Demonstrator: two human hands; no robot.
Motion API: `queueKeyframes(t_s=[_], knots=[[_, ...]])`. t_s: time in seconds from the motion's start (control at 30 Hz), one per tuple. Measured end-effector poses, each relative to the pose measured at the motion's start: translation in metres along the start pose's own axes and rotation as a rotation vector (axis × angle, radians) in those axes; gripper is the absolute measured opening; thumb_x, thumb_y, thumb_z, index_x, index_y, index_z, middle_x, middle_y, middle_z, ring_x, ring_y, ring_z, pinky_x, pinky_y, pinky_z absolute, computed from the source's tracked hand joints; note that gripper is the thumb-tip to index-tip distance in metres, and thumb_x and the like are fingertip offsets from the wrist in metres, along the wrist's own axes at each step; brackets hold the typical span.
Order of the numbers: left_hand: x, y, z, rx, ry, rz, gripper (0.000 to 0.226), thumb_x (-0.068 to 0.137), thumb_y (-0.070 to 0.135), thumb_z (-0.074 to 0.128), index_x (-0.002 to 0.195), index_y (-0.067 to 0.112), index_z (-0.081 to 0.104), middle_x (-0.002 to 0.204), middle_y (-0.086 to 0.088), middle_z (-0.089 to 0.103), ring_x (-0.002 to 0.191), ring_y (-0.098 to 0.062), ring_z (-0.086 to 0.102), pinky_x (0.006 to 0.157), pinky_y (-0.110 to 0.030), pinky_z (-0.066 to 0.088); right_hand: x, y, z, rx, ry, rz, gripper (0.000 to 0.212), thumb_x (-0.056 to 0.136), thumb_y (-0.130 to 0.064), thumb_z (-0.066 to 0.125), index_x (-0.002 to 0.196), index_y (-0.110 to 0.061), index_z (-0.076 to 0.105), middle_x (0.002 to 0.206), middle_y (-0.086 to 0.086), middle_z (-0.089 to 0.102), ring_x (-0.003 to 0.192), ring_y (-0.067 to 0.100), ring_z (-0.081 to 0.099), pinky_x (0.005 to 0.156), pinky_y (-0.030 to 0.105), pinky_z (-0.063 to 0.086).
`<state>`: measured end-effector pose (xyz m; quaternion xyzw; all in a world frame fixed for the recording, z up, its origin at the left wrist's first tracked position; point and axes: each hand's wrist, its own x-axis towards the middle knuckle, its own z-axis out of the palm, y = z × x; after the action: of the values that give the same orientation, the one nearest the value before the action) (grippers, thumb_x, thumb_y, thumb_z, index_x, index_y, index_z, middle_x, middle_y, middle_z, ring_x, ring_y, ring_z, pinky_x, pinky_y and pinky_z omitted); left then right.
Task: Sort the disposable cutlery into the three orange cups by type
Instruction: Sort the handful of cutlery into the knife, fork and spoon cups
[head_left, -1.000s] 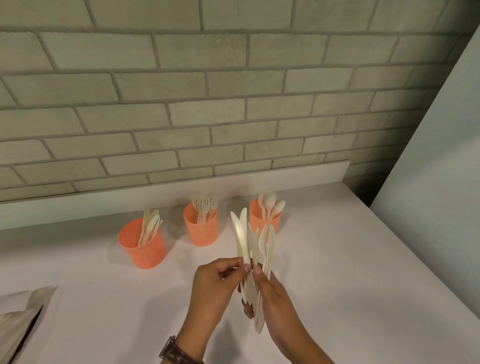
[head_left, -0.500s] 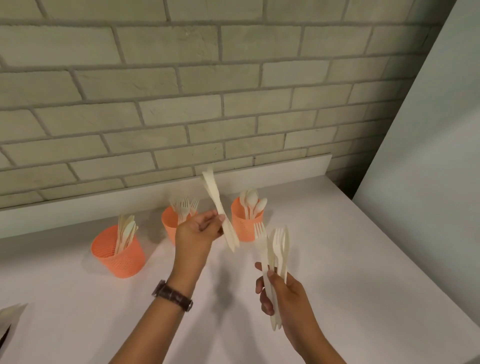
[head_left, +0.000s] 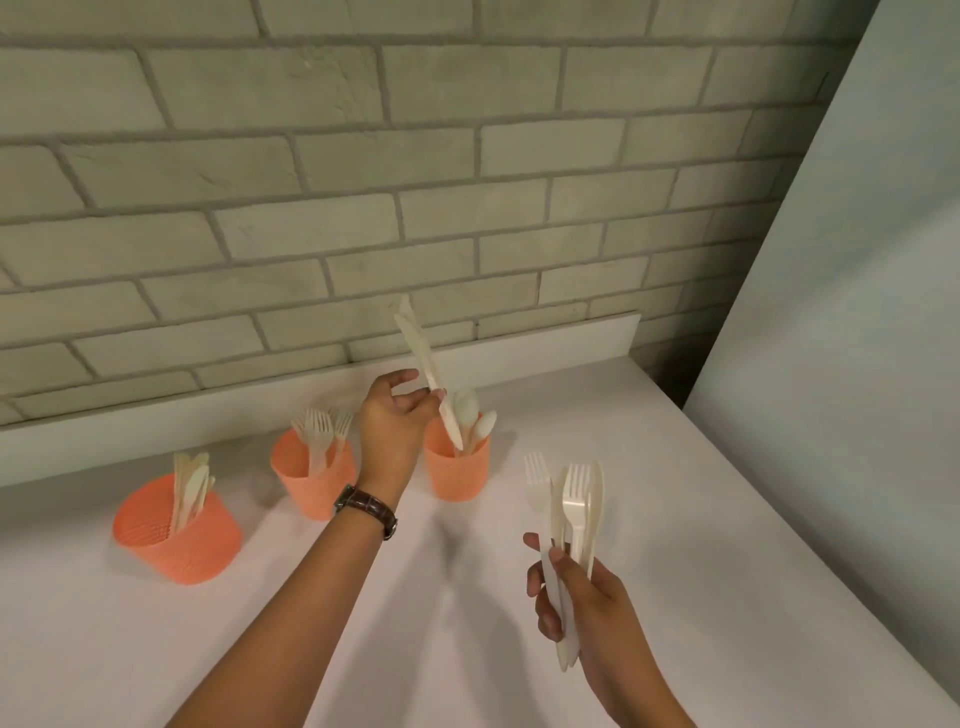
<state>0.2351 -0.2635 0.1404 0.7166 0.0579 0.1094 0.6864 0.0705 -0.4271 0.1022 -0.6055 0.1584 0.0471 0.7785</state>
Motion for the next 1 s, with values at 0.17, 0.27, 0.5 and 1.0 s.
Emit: queueKeyframes(t_s=[0.17, 0.27, 0.5, 1.0], knots=[[-0.004, -0.003, -0.037, -0.071, -0.001, -0.046, 0.029, 0.082, -0.001, 0.065, 0.109, 0.005, 0.061, 0.072, 0.01, 0.071, 0.066, 0.0, 0.067, 0.074, -0.015, 0.054, 0.008, 0.003, 0.013, -0.051, -0.091, 0.006, 0.027, 0.099, -0.022, 0.042, 0.105, -0.015, 0.067, 0.067, 0.007, 0.055, 0.045, 0.017, 0.034, 0.05, 0.026, 0.033], [-0.001, 0.003, -0.07, -0.095, 0.062, -0.082, 0.025, 0.083, -0.002, 0.063, 0.108, 0.001, 0.064, 0.08, 0.001, 0.07, 0.064, 0.0, 0.067, 0.068, -0.015, 0.056, 0.011, 0.007, 0.027, -0.067, -0.153, 0.02, 0.028, 0.099, -0.022, 0.041, 0.106, -0.014, 0.067, 0.067, 0.007, 0.055, 0.045, 0.017, 0.034, 0.05, 0.027, 0.033], [-0.007, 0.011, -0.171, 0.04, 0.286, -0.011, 0.021, 0.084, 0.005, 0.064, 0.104, 0.009, 0.067, 0.09, -0.002, 0.072, 0.087, -0.013, 0.067, 0.082, -0.023, 0.053, 0.014, 0.019, 0.067, -0.075, -0.288, 0.078, 0.027, 0.098, -0.022, 0.042, 0.106, -0.011, 0.066, 0.063, 0.006, 0.056, 0.045, 0.017, 0.037, 0.045, 0.025, 0.033], [-0.01, -0.061, -0.263, 0.705, 0.486, -0.235, 0.048, 0.071, 0.021, 0.078, 0.116, 0.012, 0.065, 0.134, -0.009, 0.052, 0.124, -0.028, 0.044, 0.097, -0.033, 0.033, -0.003, 0.026, 0.117, -0.161, -0.345, 0.099, 0.024, 0.098, -0.026, 0.043, 0.105, -0.013, 0.063, 0.062, 0.006, 0.046, 0.042, 0.023, 0.047, 0.04, 0.026, 0.039]])
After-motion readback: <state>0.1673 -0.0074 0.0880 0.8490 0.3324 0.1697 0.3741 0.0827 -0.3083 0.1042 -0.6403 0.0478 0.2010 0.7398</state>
